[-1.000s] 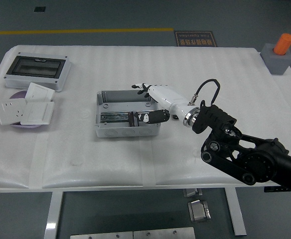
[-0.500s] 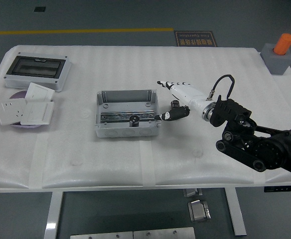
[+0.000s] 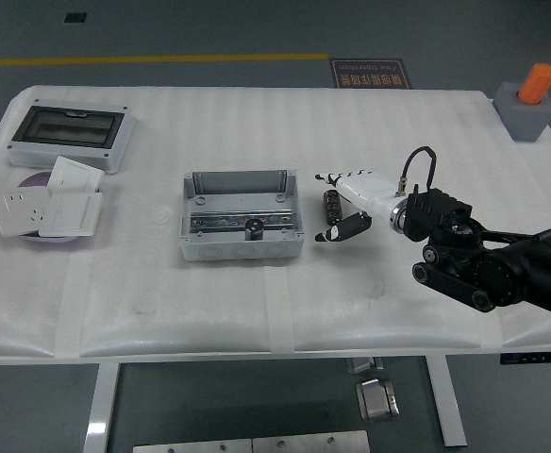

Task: Pick up the battery,place it into the box

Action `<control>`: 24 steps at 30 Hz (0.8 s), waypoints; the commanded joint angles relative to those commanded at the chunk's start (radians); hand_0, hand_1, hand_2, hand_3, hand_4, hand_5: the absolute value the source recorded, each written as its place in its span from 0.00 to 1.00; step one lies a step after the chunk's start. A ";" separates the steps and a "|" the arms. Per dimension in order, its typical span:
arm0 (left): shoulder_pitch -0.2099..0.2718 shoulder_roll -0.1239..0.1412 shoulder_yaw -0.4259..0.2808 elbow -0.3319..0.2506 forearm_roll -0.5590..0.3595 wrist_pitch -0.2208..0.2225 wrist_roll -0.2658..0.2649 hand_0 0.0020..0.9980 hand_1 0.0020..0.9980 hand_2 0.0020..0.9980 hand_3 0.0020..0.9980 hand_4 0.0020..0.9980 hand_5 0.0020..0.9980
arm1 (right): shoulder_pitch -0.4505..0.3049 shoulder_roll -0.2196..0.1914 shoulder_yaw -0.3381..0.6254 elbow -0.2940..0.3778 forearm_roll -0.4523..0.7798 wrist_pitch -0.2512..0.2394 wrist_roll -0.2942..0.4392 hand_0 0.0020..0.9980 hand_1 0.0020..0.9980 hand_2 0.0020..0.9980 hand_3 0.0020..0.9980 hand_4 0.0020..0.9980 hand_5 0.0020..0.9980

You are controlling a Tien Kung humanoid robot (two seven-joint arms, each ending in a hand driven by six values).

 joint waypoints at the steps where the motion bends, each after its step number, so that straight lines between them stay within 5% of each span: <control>1: 0.000 0.001 0.000 0.000 0.000 0.000 -0.001 0.60 0.65 0.49 0.56 0.61 0.25 | 0.002 0.003 -0.007 -0.009 0.003 0.000 0.002 0.92 0.84 0.86 0.96 0.97 0.52; 24: -0.007 0.000 0.003 0.000 0.005 0.002 -0.010 0.60 0.65 0.49 0.56 0.61 0.25 | 0.020 0.020 -0.042 -0.088 0.038 -0.013 0.019 0.89 0.81 0.83 0.91 0.95 0.52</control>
